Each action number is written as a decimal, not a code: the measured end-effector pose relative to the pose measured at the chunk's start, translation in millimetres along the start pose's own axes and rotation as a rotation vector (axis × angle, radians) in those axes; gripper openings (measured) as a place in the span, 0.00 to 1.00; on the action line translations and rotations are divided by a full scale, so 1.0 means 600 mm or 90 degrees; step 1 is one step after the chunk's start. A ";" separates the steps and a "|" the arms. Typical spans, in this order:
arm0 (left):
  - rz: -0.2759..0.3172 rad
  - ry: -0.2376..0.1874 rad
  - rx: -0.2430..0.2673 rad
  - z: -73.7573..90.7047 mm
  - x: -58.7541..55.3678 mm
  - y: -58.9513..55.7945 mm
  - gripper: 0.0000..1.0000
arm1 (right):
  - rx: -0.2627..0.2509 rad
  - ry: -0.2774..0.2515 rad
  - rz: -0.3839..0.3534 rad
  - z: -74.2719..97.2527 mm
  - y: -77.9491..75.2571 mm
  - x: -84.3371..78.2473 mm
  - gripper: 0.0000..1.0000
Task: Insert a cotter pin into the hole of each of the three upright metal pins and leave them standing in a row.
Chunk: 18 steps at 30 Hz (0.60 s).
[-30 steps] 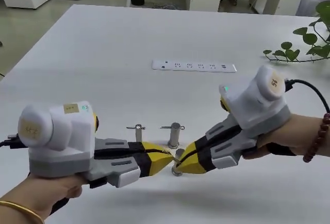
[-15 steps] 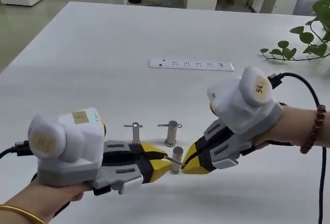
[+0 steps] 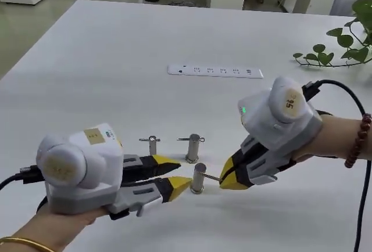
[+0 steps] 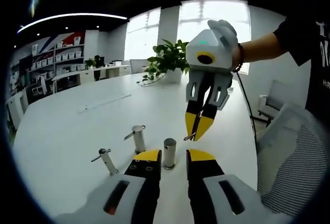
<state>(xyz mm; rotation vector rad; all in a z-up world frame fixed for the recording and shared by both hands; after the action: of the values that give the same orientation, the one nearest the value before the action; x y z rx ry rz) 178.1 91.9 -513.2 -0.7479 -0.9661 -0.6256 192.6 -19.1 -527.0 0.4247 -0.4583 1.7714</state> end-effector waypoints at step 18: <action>-0.049 0.044 0.044 -0.048 -0.024 0.007 0.19 | -0.013 0.081 -0.004 0.004 -0.017 -0.038 0.00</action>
<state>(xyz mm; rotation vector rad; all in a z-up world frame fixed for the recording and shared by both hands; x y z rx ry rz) 189.2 73.7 -537.8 -0.6268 -0.9518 -0.6776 207.8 -36.8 -536.0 0.2965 -0.3834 1.7751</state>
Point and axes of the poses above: the centre of the closed fingertips' face, and the gripper's own axes: z roughly backward along the fingers, y roughly to its left, x roughly out of its top, the point moved 4 cm from there along z, roughly backward along the fingers, and after that the axes turned 13 degrees about z, right-handed, at the moved point
